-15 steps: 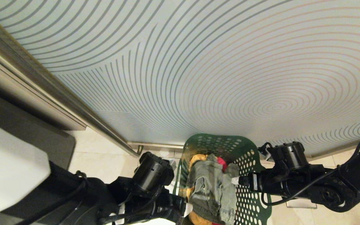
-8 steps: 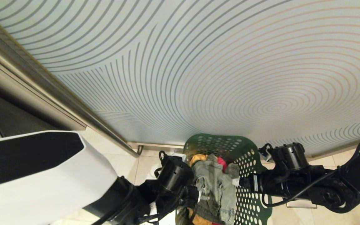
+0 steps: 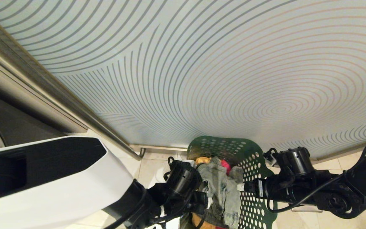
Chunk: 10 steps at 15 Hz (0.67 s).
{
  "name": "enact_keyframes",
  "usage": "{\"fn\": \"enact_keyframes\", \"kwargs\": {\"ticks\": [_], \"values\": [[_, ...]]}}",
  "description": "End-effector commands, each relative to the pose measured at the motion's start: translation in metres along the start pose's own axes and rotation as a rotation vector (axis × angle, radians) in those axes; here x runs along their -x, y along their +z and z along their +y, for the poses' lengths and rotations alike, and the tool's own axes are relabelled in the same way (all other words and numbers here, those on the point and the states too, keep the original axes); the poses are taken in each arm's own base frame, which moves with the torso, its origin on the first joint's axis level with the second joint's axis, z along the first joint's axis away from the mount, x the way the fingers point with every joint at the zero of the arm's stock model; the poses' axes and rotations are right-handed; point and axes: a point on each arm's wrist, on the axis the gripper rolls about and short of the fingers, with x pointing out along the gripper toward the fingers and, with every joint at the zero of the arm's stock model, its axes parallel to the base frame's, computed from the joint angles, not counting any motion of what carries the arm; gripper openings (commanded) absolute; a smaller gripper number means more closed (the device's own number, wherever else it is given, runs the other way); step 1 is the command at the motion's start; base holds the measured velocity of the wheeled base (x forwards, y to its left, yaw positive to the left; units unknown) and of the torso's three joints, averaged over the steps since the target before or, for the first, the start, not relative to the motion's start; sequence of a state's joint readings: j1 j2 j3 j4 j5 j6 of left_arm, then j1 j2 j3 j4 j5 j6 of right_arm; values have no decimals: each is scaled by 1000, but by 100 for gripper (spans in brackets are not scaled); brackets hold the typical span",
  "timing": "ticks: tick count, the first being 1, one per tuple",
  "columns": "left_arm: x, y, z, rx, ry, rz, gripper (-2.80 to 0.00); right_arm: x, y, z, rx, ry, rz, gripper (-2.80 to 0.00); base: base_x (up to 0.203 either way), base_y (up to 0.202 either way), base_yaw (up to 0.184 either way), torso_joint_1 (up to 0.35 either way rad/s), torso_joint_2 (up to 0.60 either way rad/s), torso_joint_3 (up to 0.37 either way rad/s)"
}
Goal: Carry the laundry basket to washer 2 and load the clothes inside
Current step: Pick up the clothes basket and put it beside the washing machine
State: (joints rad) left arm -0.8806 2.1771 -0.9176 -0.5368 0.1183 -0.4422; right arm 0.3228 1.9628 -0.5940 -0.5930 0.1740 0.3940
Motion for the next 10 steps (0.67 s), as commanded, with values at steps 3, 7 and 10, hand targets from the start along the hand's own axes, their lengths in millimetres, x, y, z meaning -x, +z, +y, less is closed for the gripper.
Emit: {"fn": "enact_keyframes", "kwargs": {"ticks": [3,7,10], "values": [[-16,-3,-1,13,7,6,0,-5,-1,-2,-5,0,1,0,0,0,0,0,0,0],[-22,-3,-2,14,14,3,0,-6,-1,-2,-9,1,-6,0,0,0,0,0,0,0],[-25,-6,-1,12,17,11,0,-8,-1,-2,-10,3,-14,0,0,0,0,0,0,0]]}}
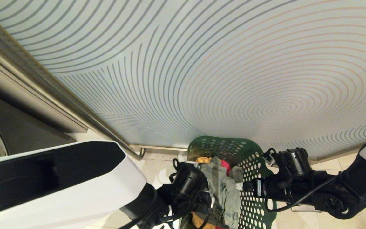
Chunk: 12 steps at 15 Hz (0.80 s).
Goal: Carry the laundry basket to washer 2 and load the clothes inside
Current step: Pick up the clothes basket and put it beside the washing machine
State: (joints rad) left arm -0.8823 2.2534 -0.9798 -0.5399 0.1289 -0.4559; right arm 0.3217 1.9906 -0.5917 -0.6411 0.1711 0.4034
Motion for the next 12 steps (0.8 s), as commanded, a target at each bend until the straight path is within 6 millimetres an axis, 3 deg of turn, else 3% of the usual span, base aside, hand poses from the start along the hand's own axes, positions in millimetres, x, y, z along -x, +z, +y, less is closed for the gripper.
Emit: {"fn": "enact_keyframes", "kwargs": {"ticks": [1,3,4,12], "values": [[-4,-3,0,0,2,6,0,-1,-2,-1,-2,-2,6,0,0,0,0,0,0,0],[-4,-3,-1,1,-1,4,0,-1,-3,-2,-2,-7,5,0,0,0,0,0,0,0],[-5,-4,-3,-2,-4,4,-280,-2,-3,-2,-2,-15,-3,-280,0,0,0,0,0,0],[-6,-5,-8,-11,-15,3,-280,1,-11,-5,-3,-36,-2,-280,0,0,0,0,0,0]]}}
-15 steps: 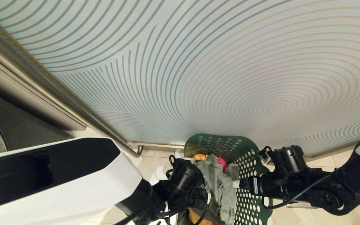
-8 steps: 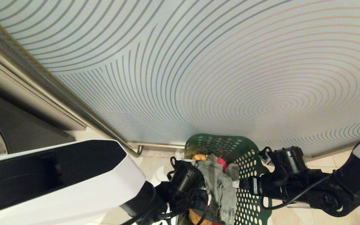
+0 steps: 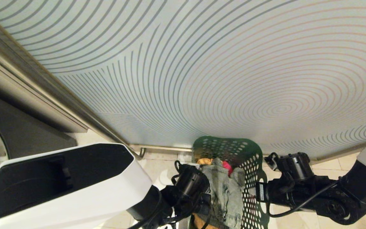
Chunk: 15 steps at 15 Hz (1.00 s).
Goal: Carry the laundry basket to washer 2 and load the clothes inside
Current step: Pick up the clothes basket and put it beside the washing machine
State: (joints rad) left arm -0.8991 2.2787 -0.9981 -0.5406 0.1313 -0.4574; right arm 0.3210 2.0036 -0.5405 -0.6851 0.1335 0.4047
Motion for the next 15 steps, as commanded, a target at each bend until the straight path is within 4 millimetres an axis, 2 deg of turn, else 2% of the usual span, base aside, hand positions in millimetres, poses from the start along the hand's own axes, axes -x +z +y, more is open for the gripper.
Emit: {"fn": "enact_keyframes", "kwargs": {"ticks": [1,6,10,15], "values": [[3,0,-4,-3,-13,-6,-280,3,0,1,3,7,-10,-280,0,0,0,0,0,0],[22,13,-17,4,-66,-51,-280,30,6,8,12,33,-72,-280,0,0,0,0,0,0],[53,18,-29,13,-127,-53,-280,58,8,12,18,46,-122,-280,0,0,0,0,0,0],[89,15,-25,3,-130,-36,-280,86,7,29,48,62,-119,-280,0,0,0,0,0,0]]}}
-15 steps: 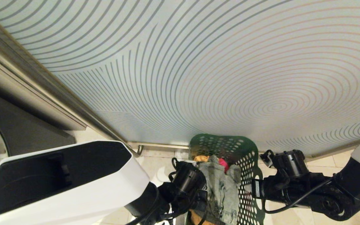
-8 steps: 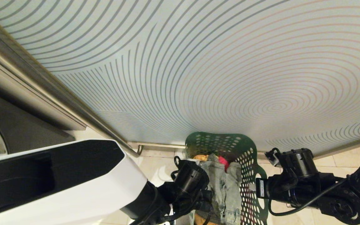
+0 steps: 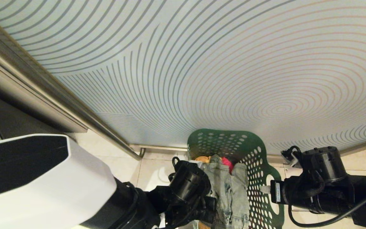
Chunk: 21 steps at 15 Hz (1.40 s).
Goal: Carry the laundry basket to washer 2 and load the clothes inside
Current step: Pick up the clothes basket and put it beside the washing machine
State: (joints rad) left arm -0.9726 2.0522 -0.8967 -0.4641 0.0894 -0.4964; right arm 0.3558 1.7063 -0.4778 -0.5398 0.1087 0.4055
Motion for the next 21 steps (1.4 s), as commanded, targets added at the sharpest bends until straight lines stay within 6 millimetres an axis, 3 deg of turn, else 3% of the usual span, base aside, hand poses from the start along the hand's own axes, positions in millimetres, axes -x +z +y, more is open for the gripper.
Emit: {"fn": "enact_keyframes", "kwargs": {"ticks": [1,4,10,21], "values": [[28,7,-2,4,-21,-33,-280,22,5,12,19,21,-31,-280,0,0,0,0,0,0],[38,5,-1,-8,0,2,-280,35,7,15,18,14,-27,-280,0,0,0,0,0,0],[59,8,-6,-13,-17,0,-280,35,7,16,19,15,-26,-280,0,0,0,0,0,0],[64,-3,-18,-50,-34,42,-280,38,9,17,18,19,-40,-280,0,0,0,0,1,106]]}}
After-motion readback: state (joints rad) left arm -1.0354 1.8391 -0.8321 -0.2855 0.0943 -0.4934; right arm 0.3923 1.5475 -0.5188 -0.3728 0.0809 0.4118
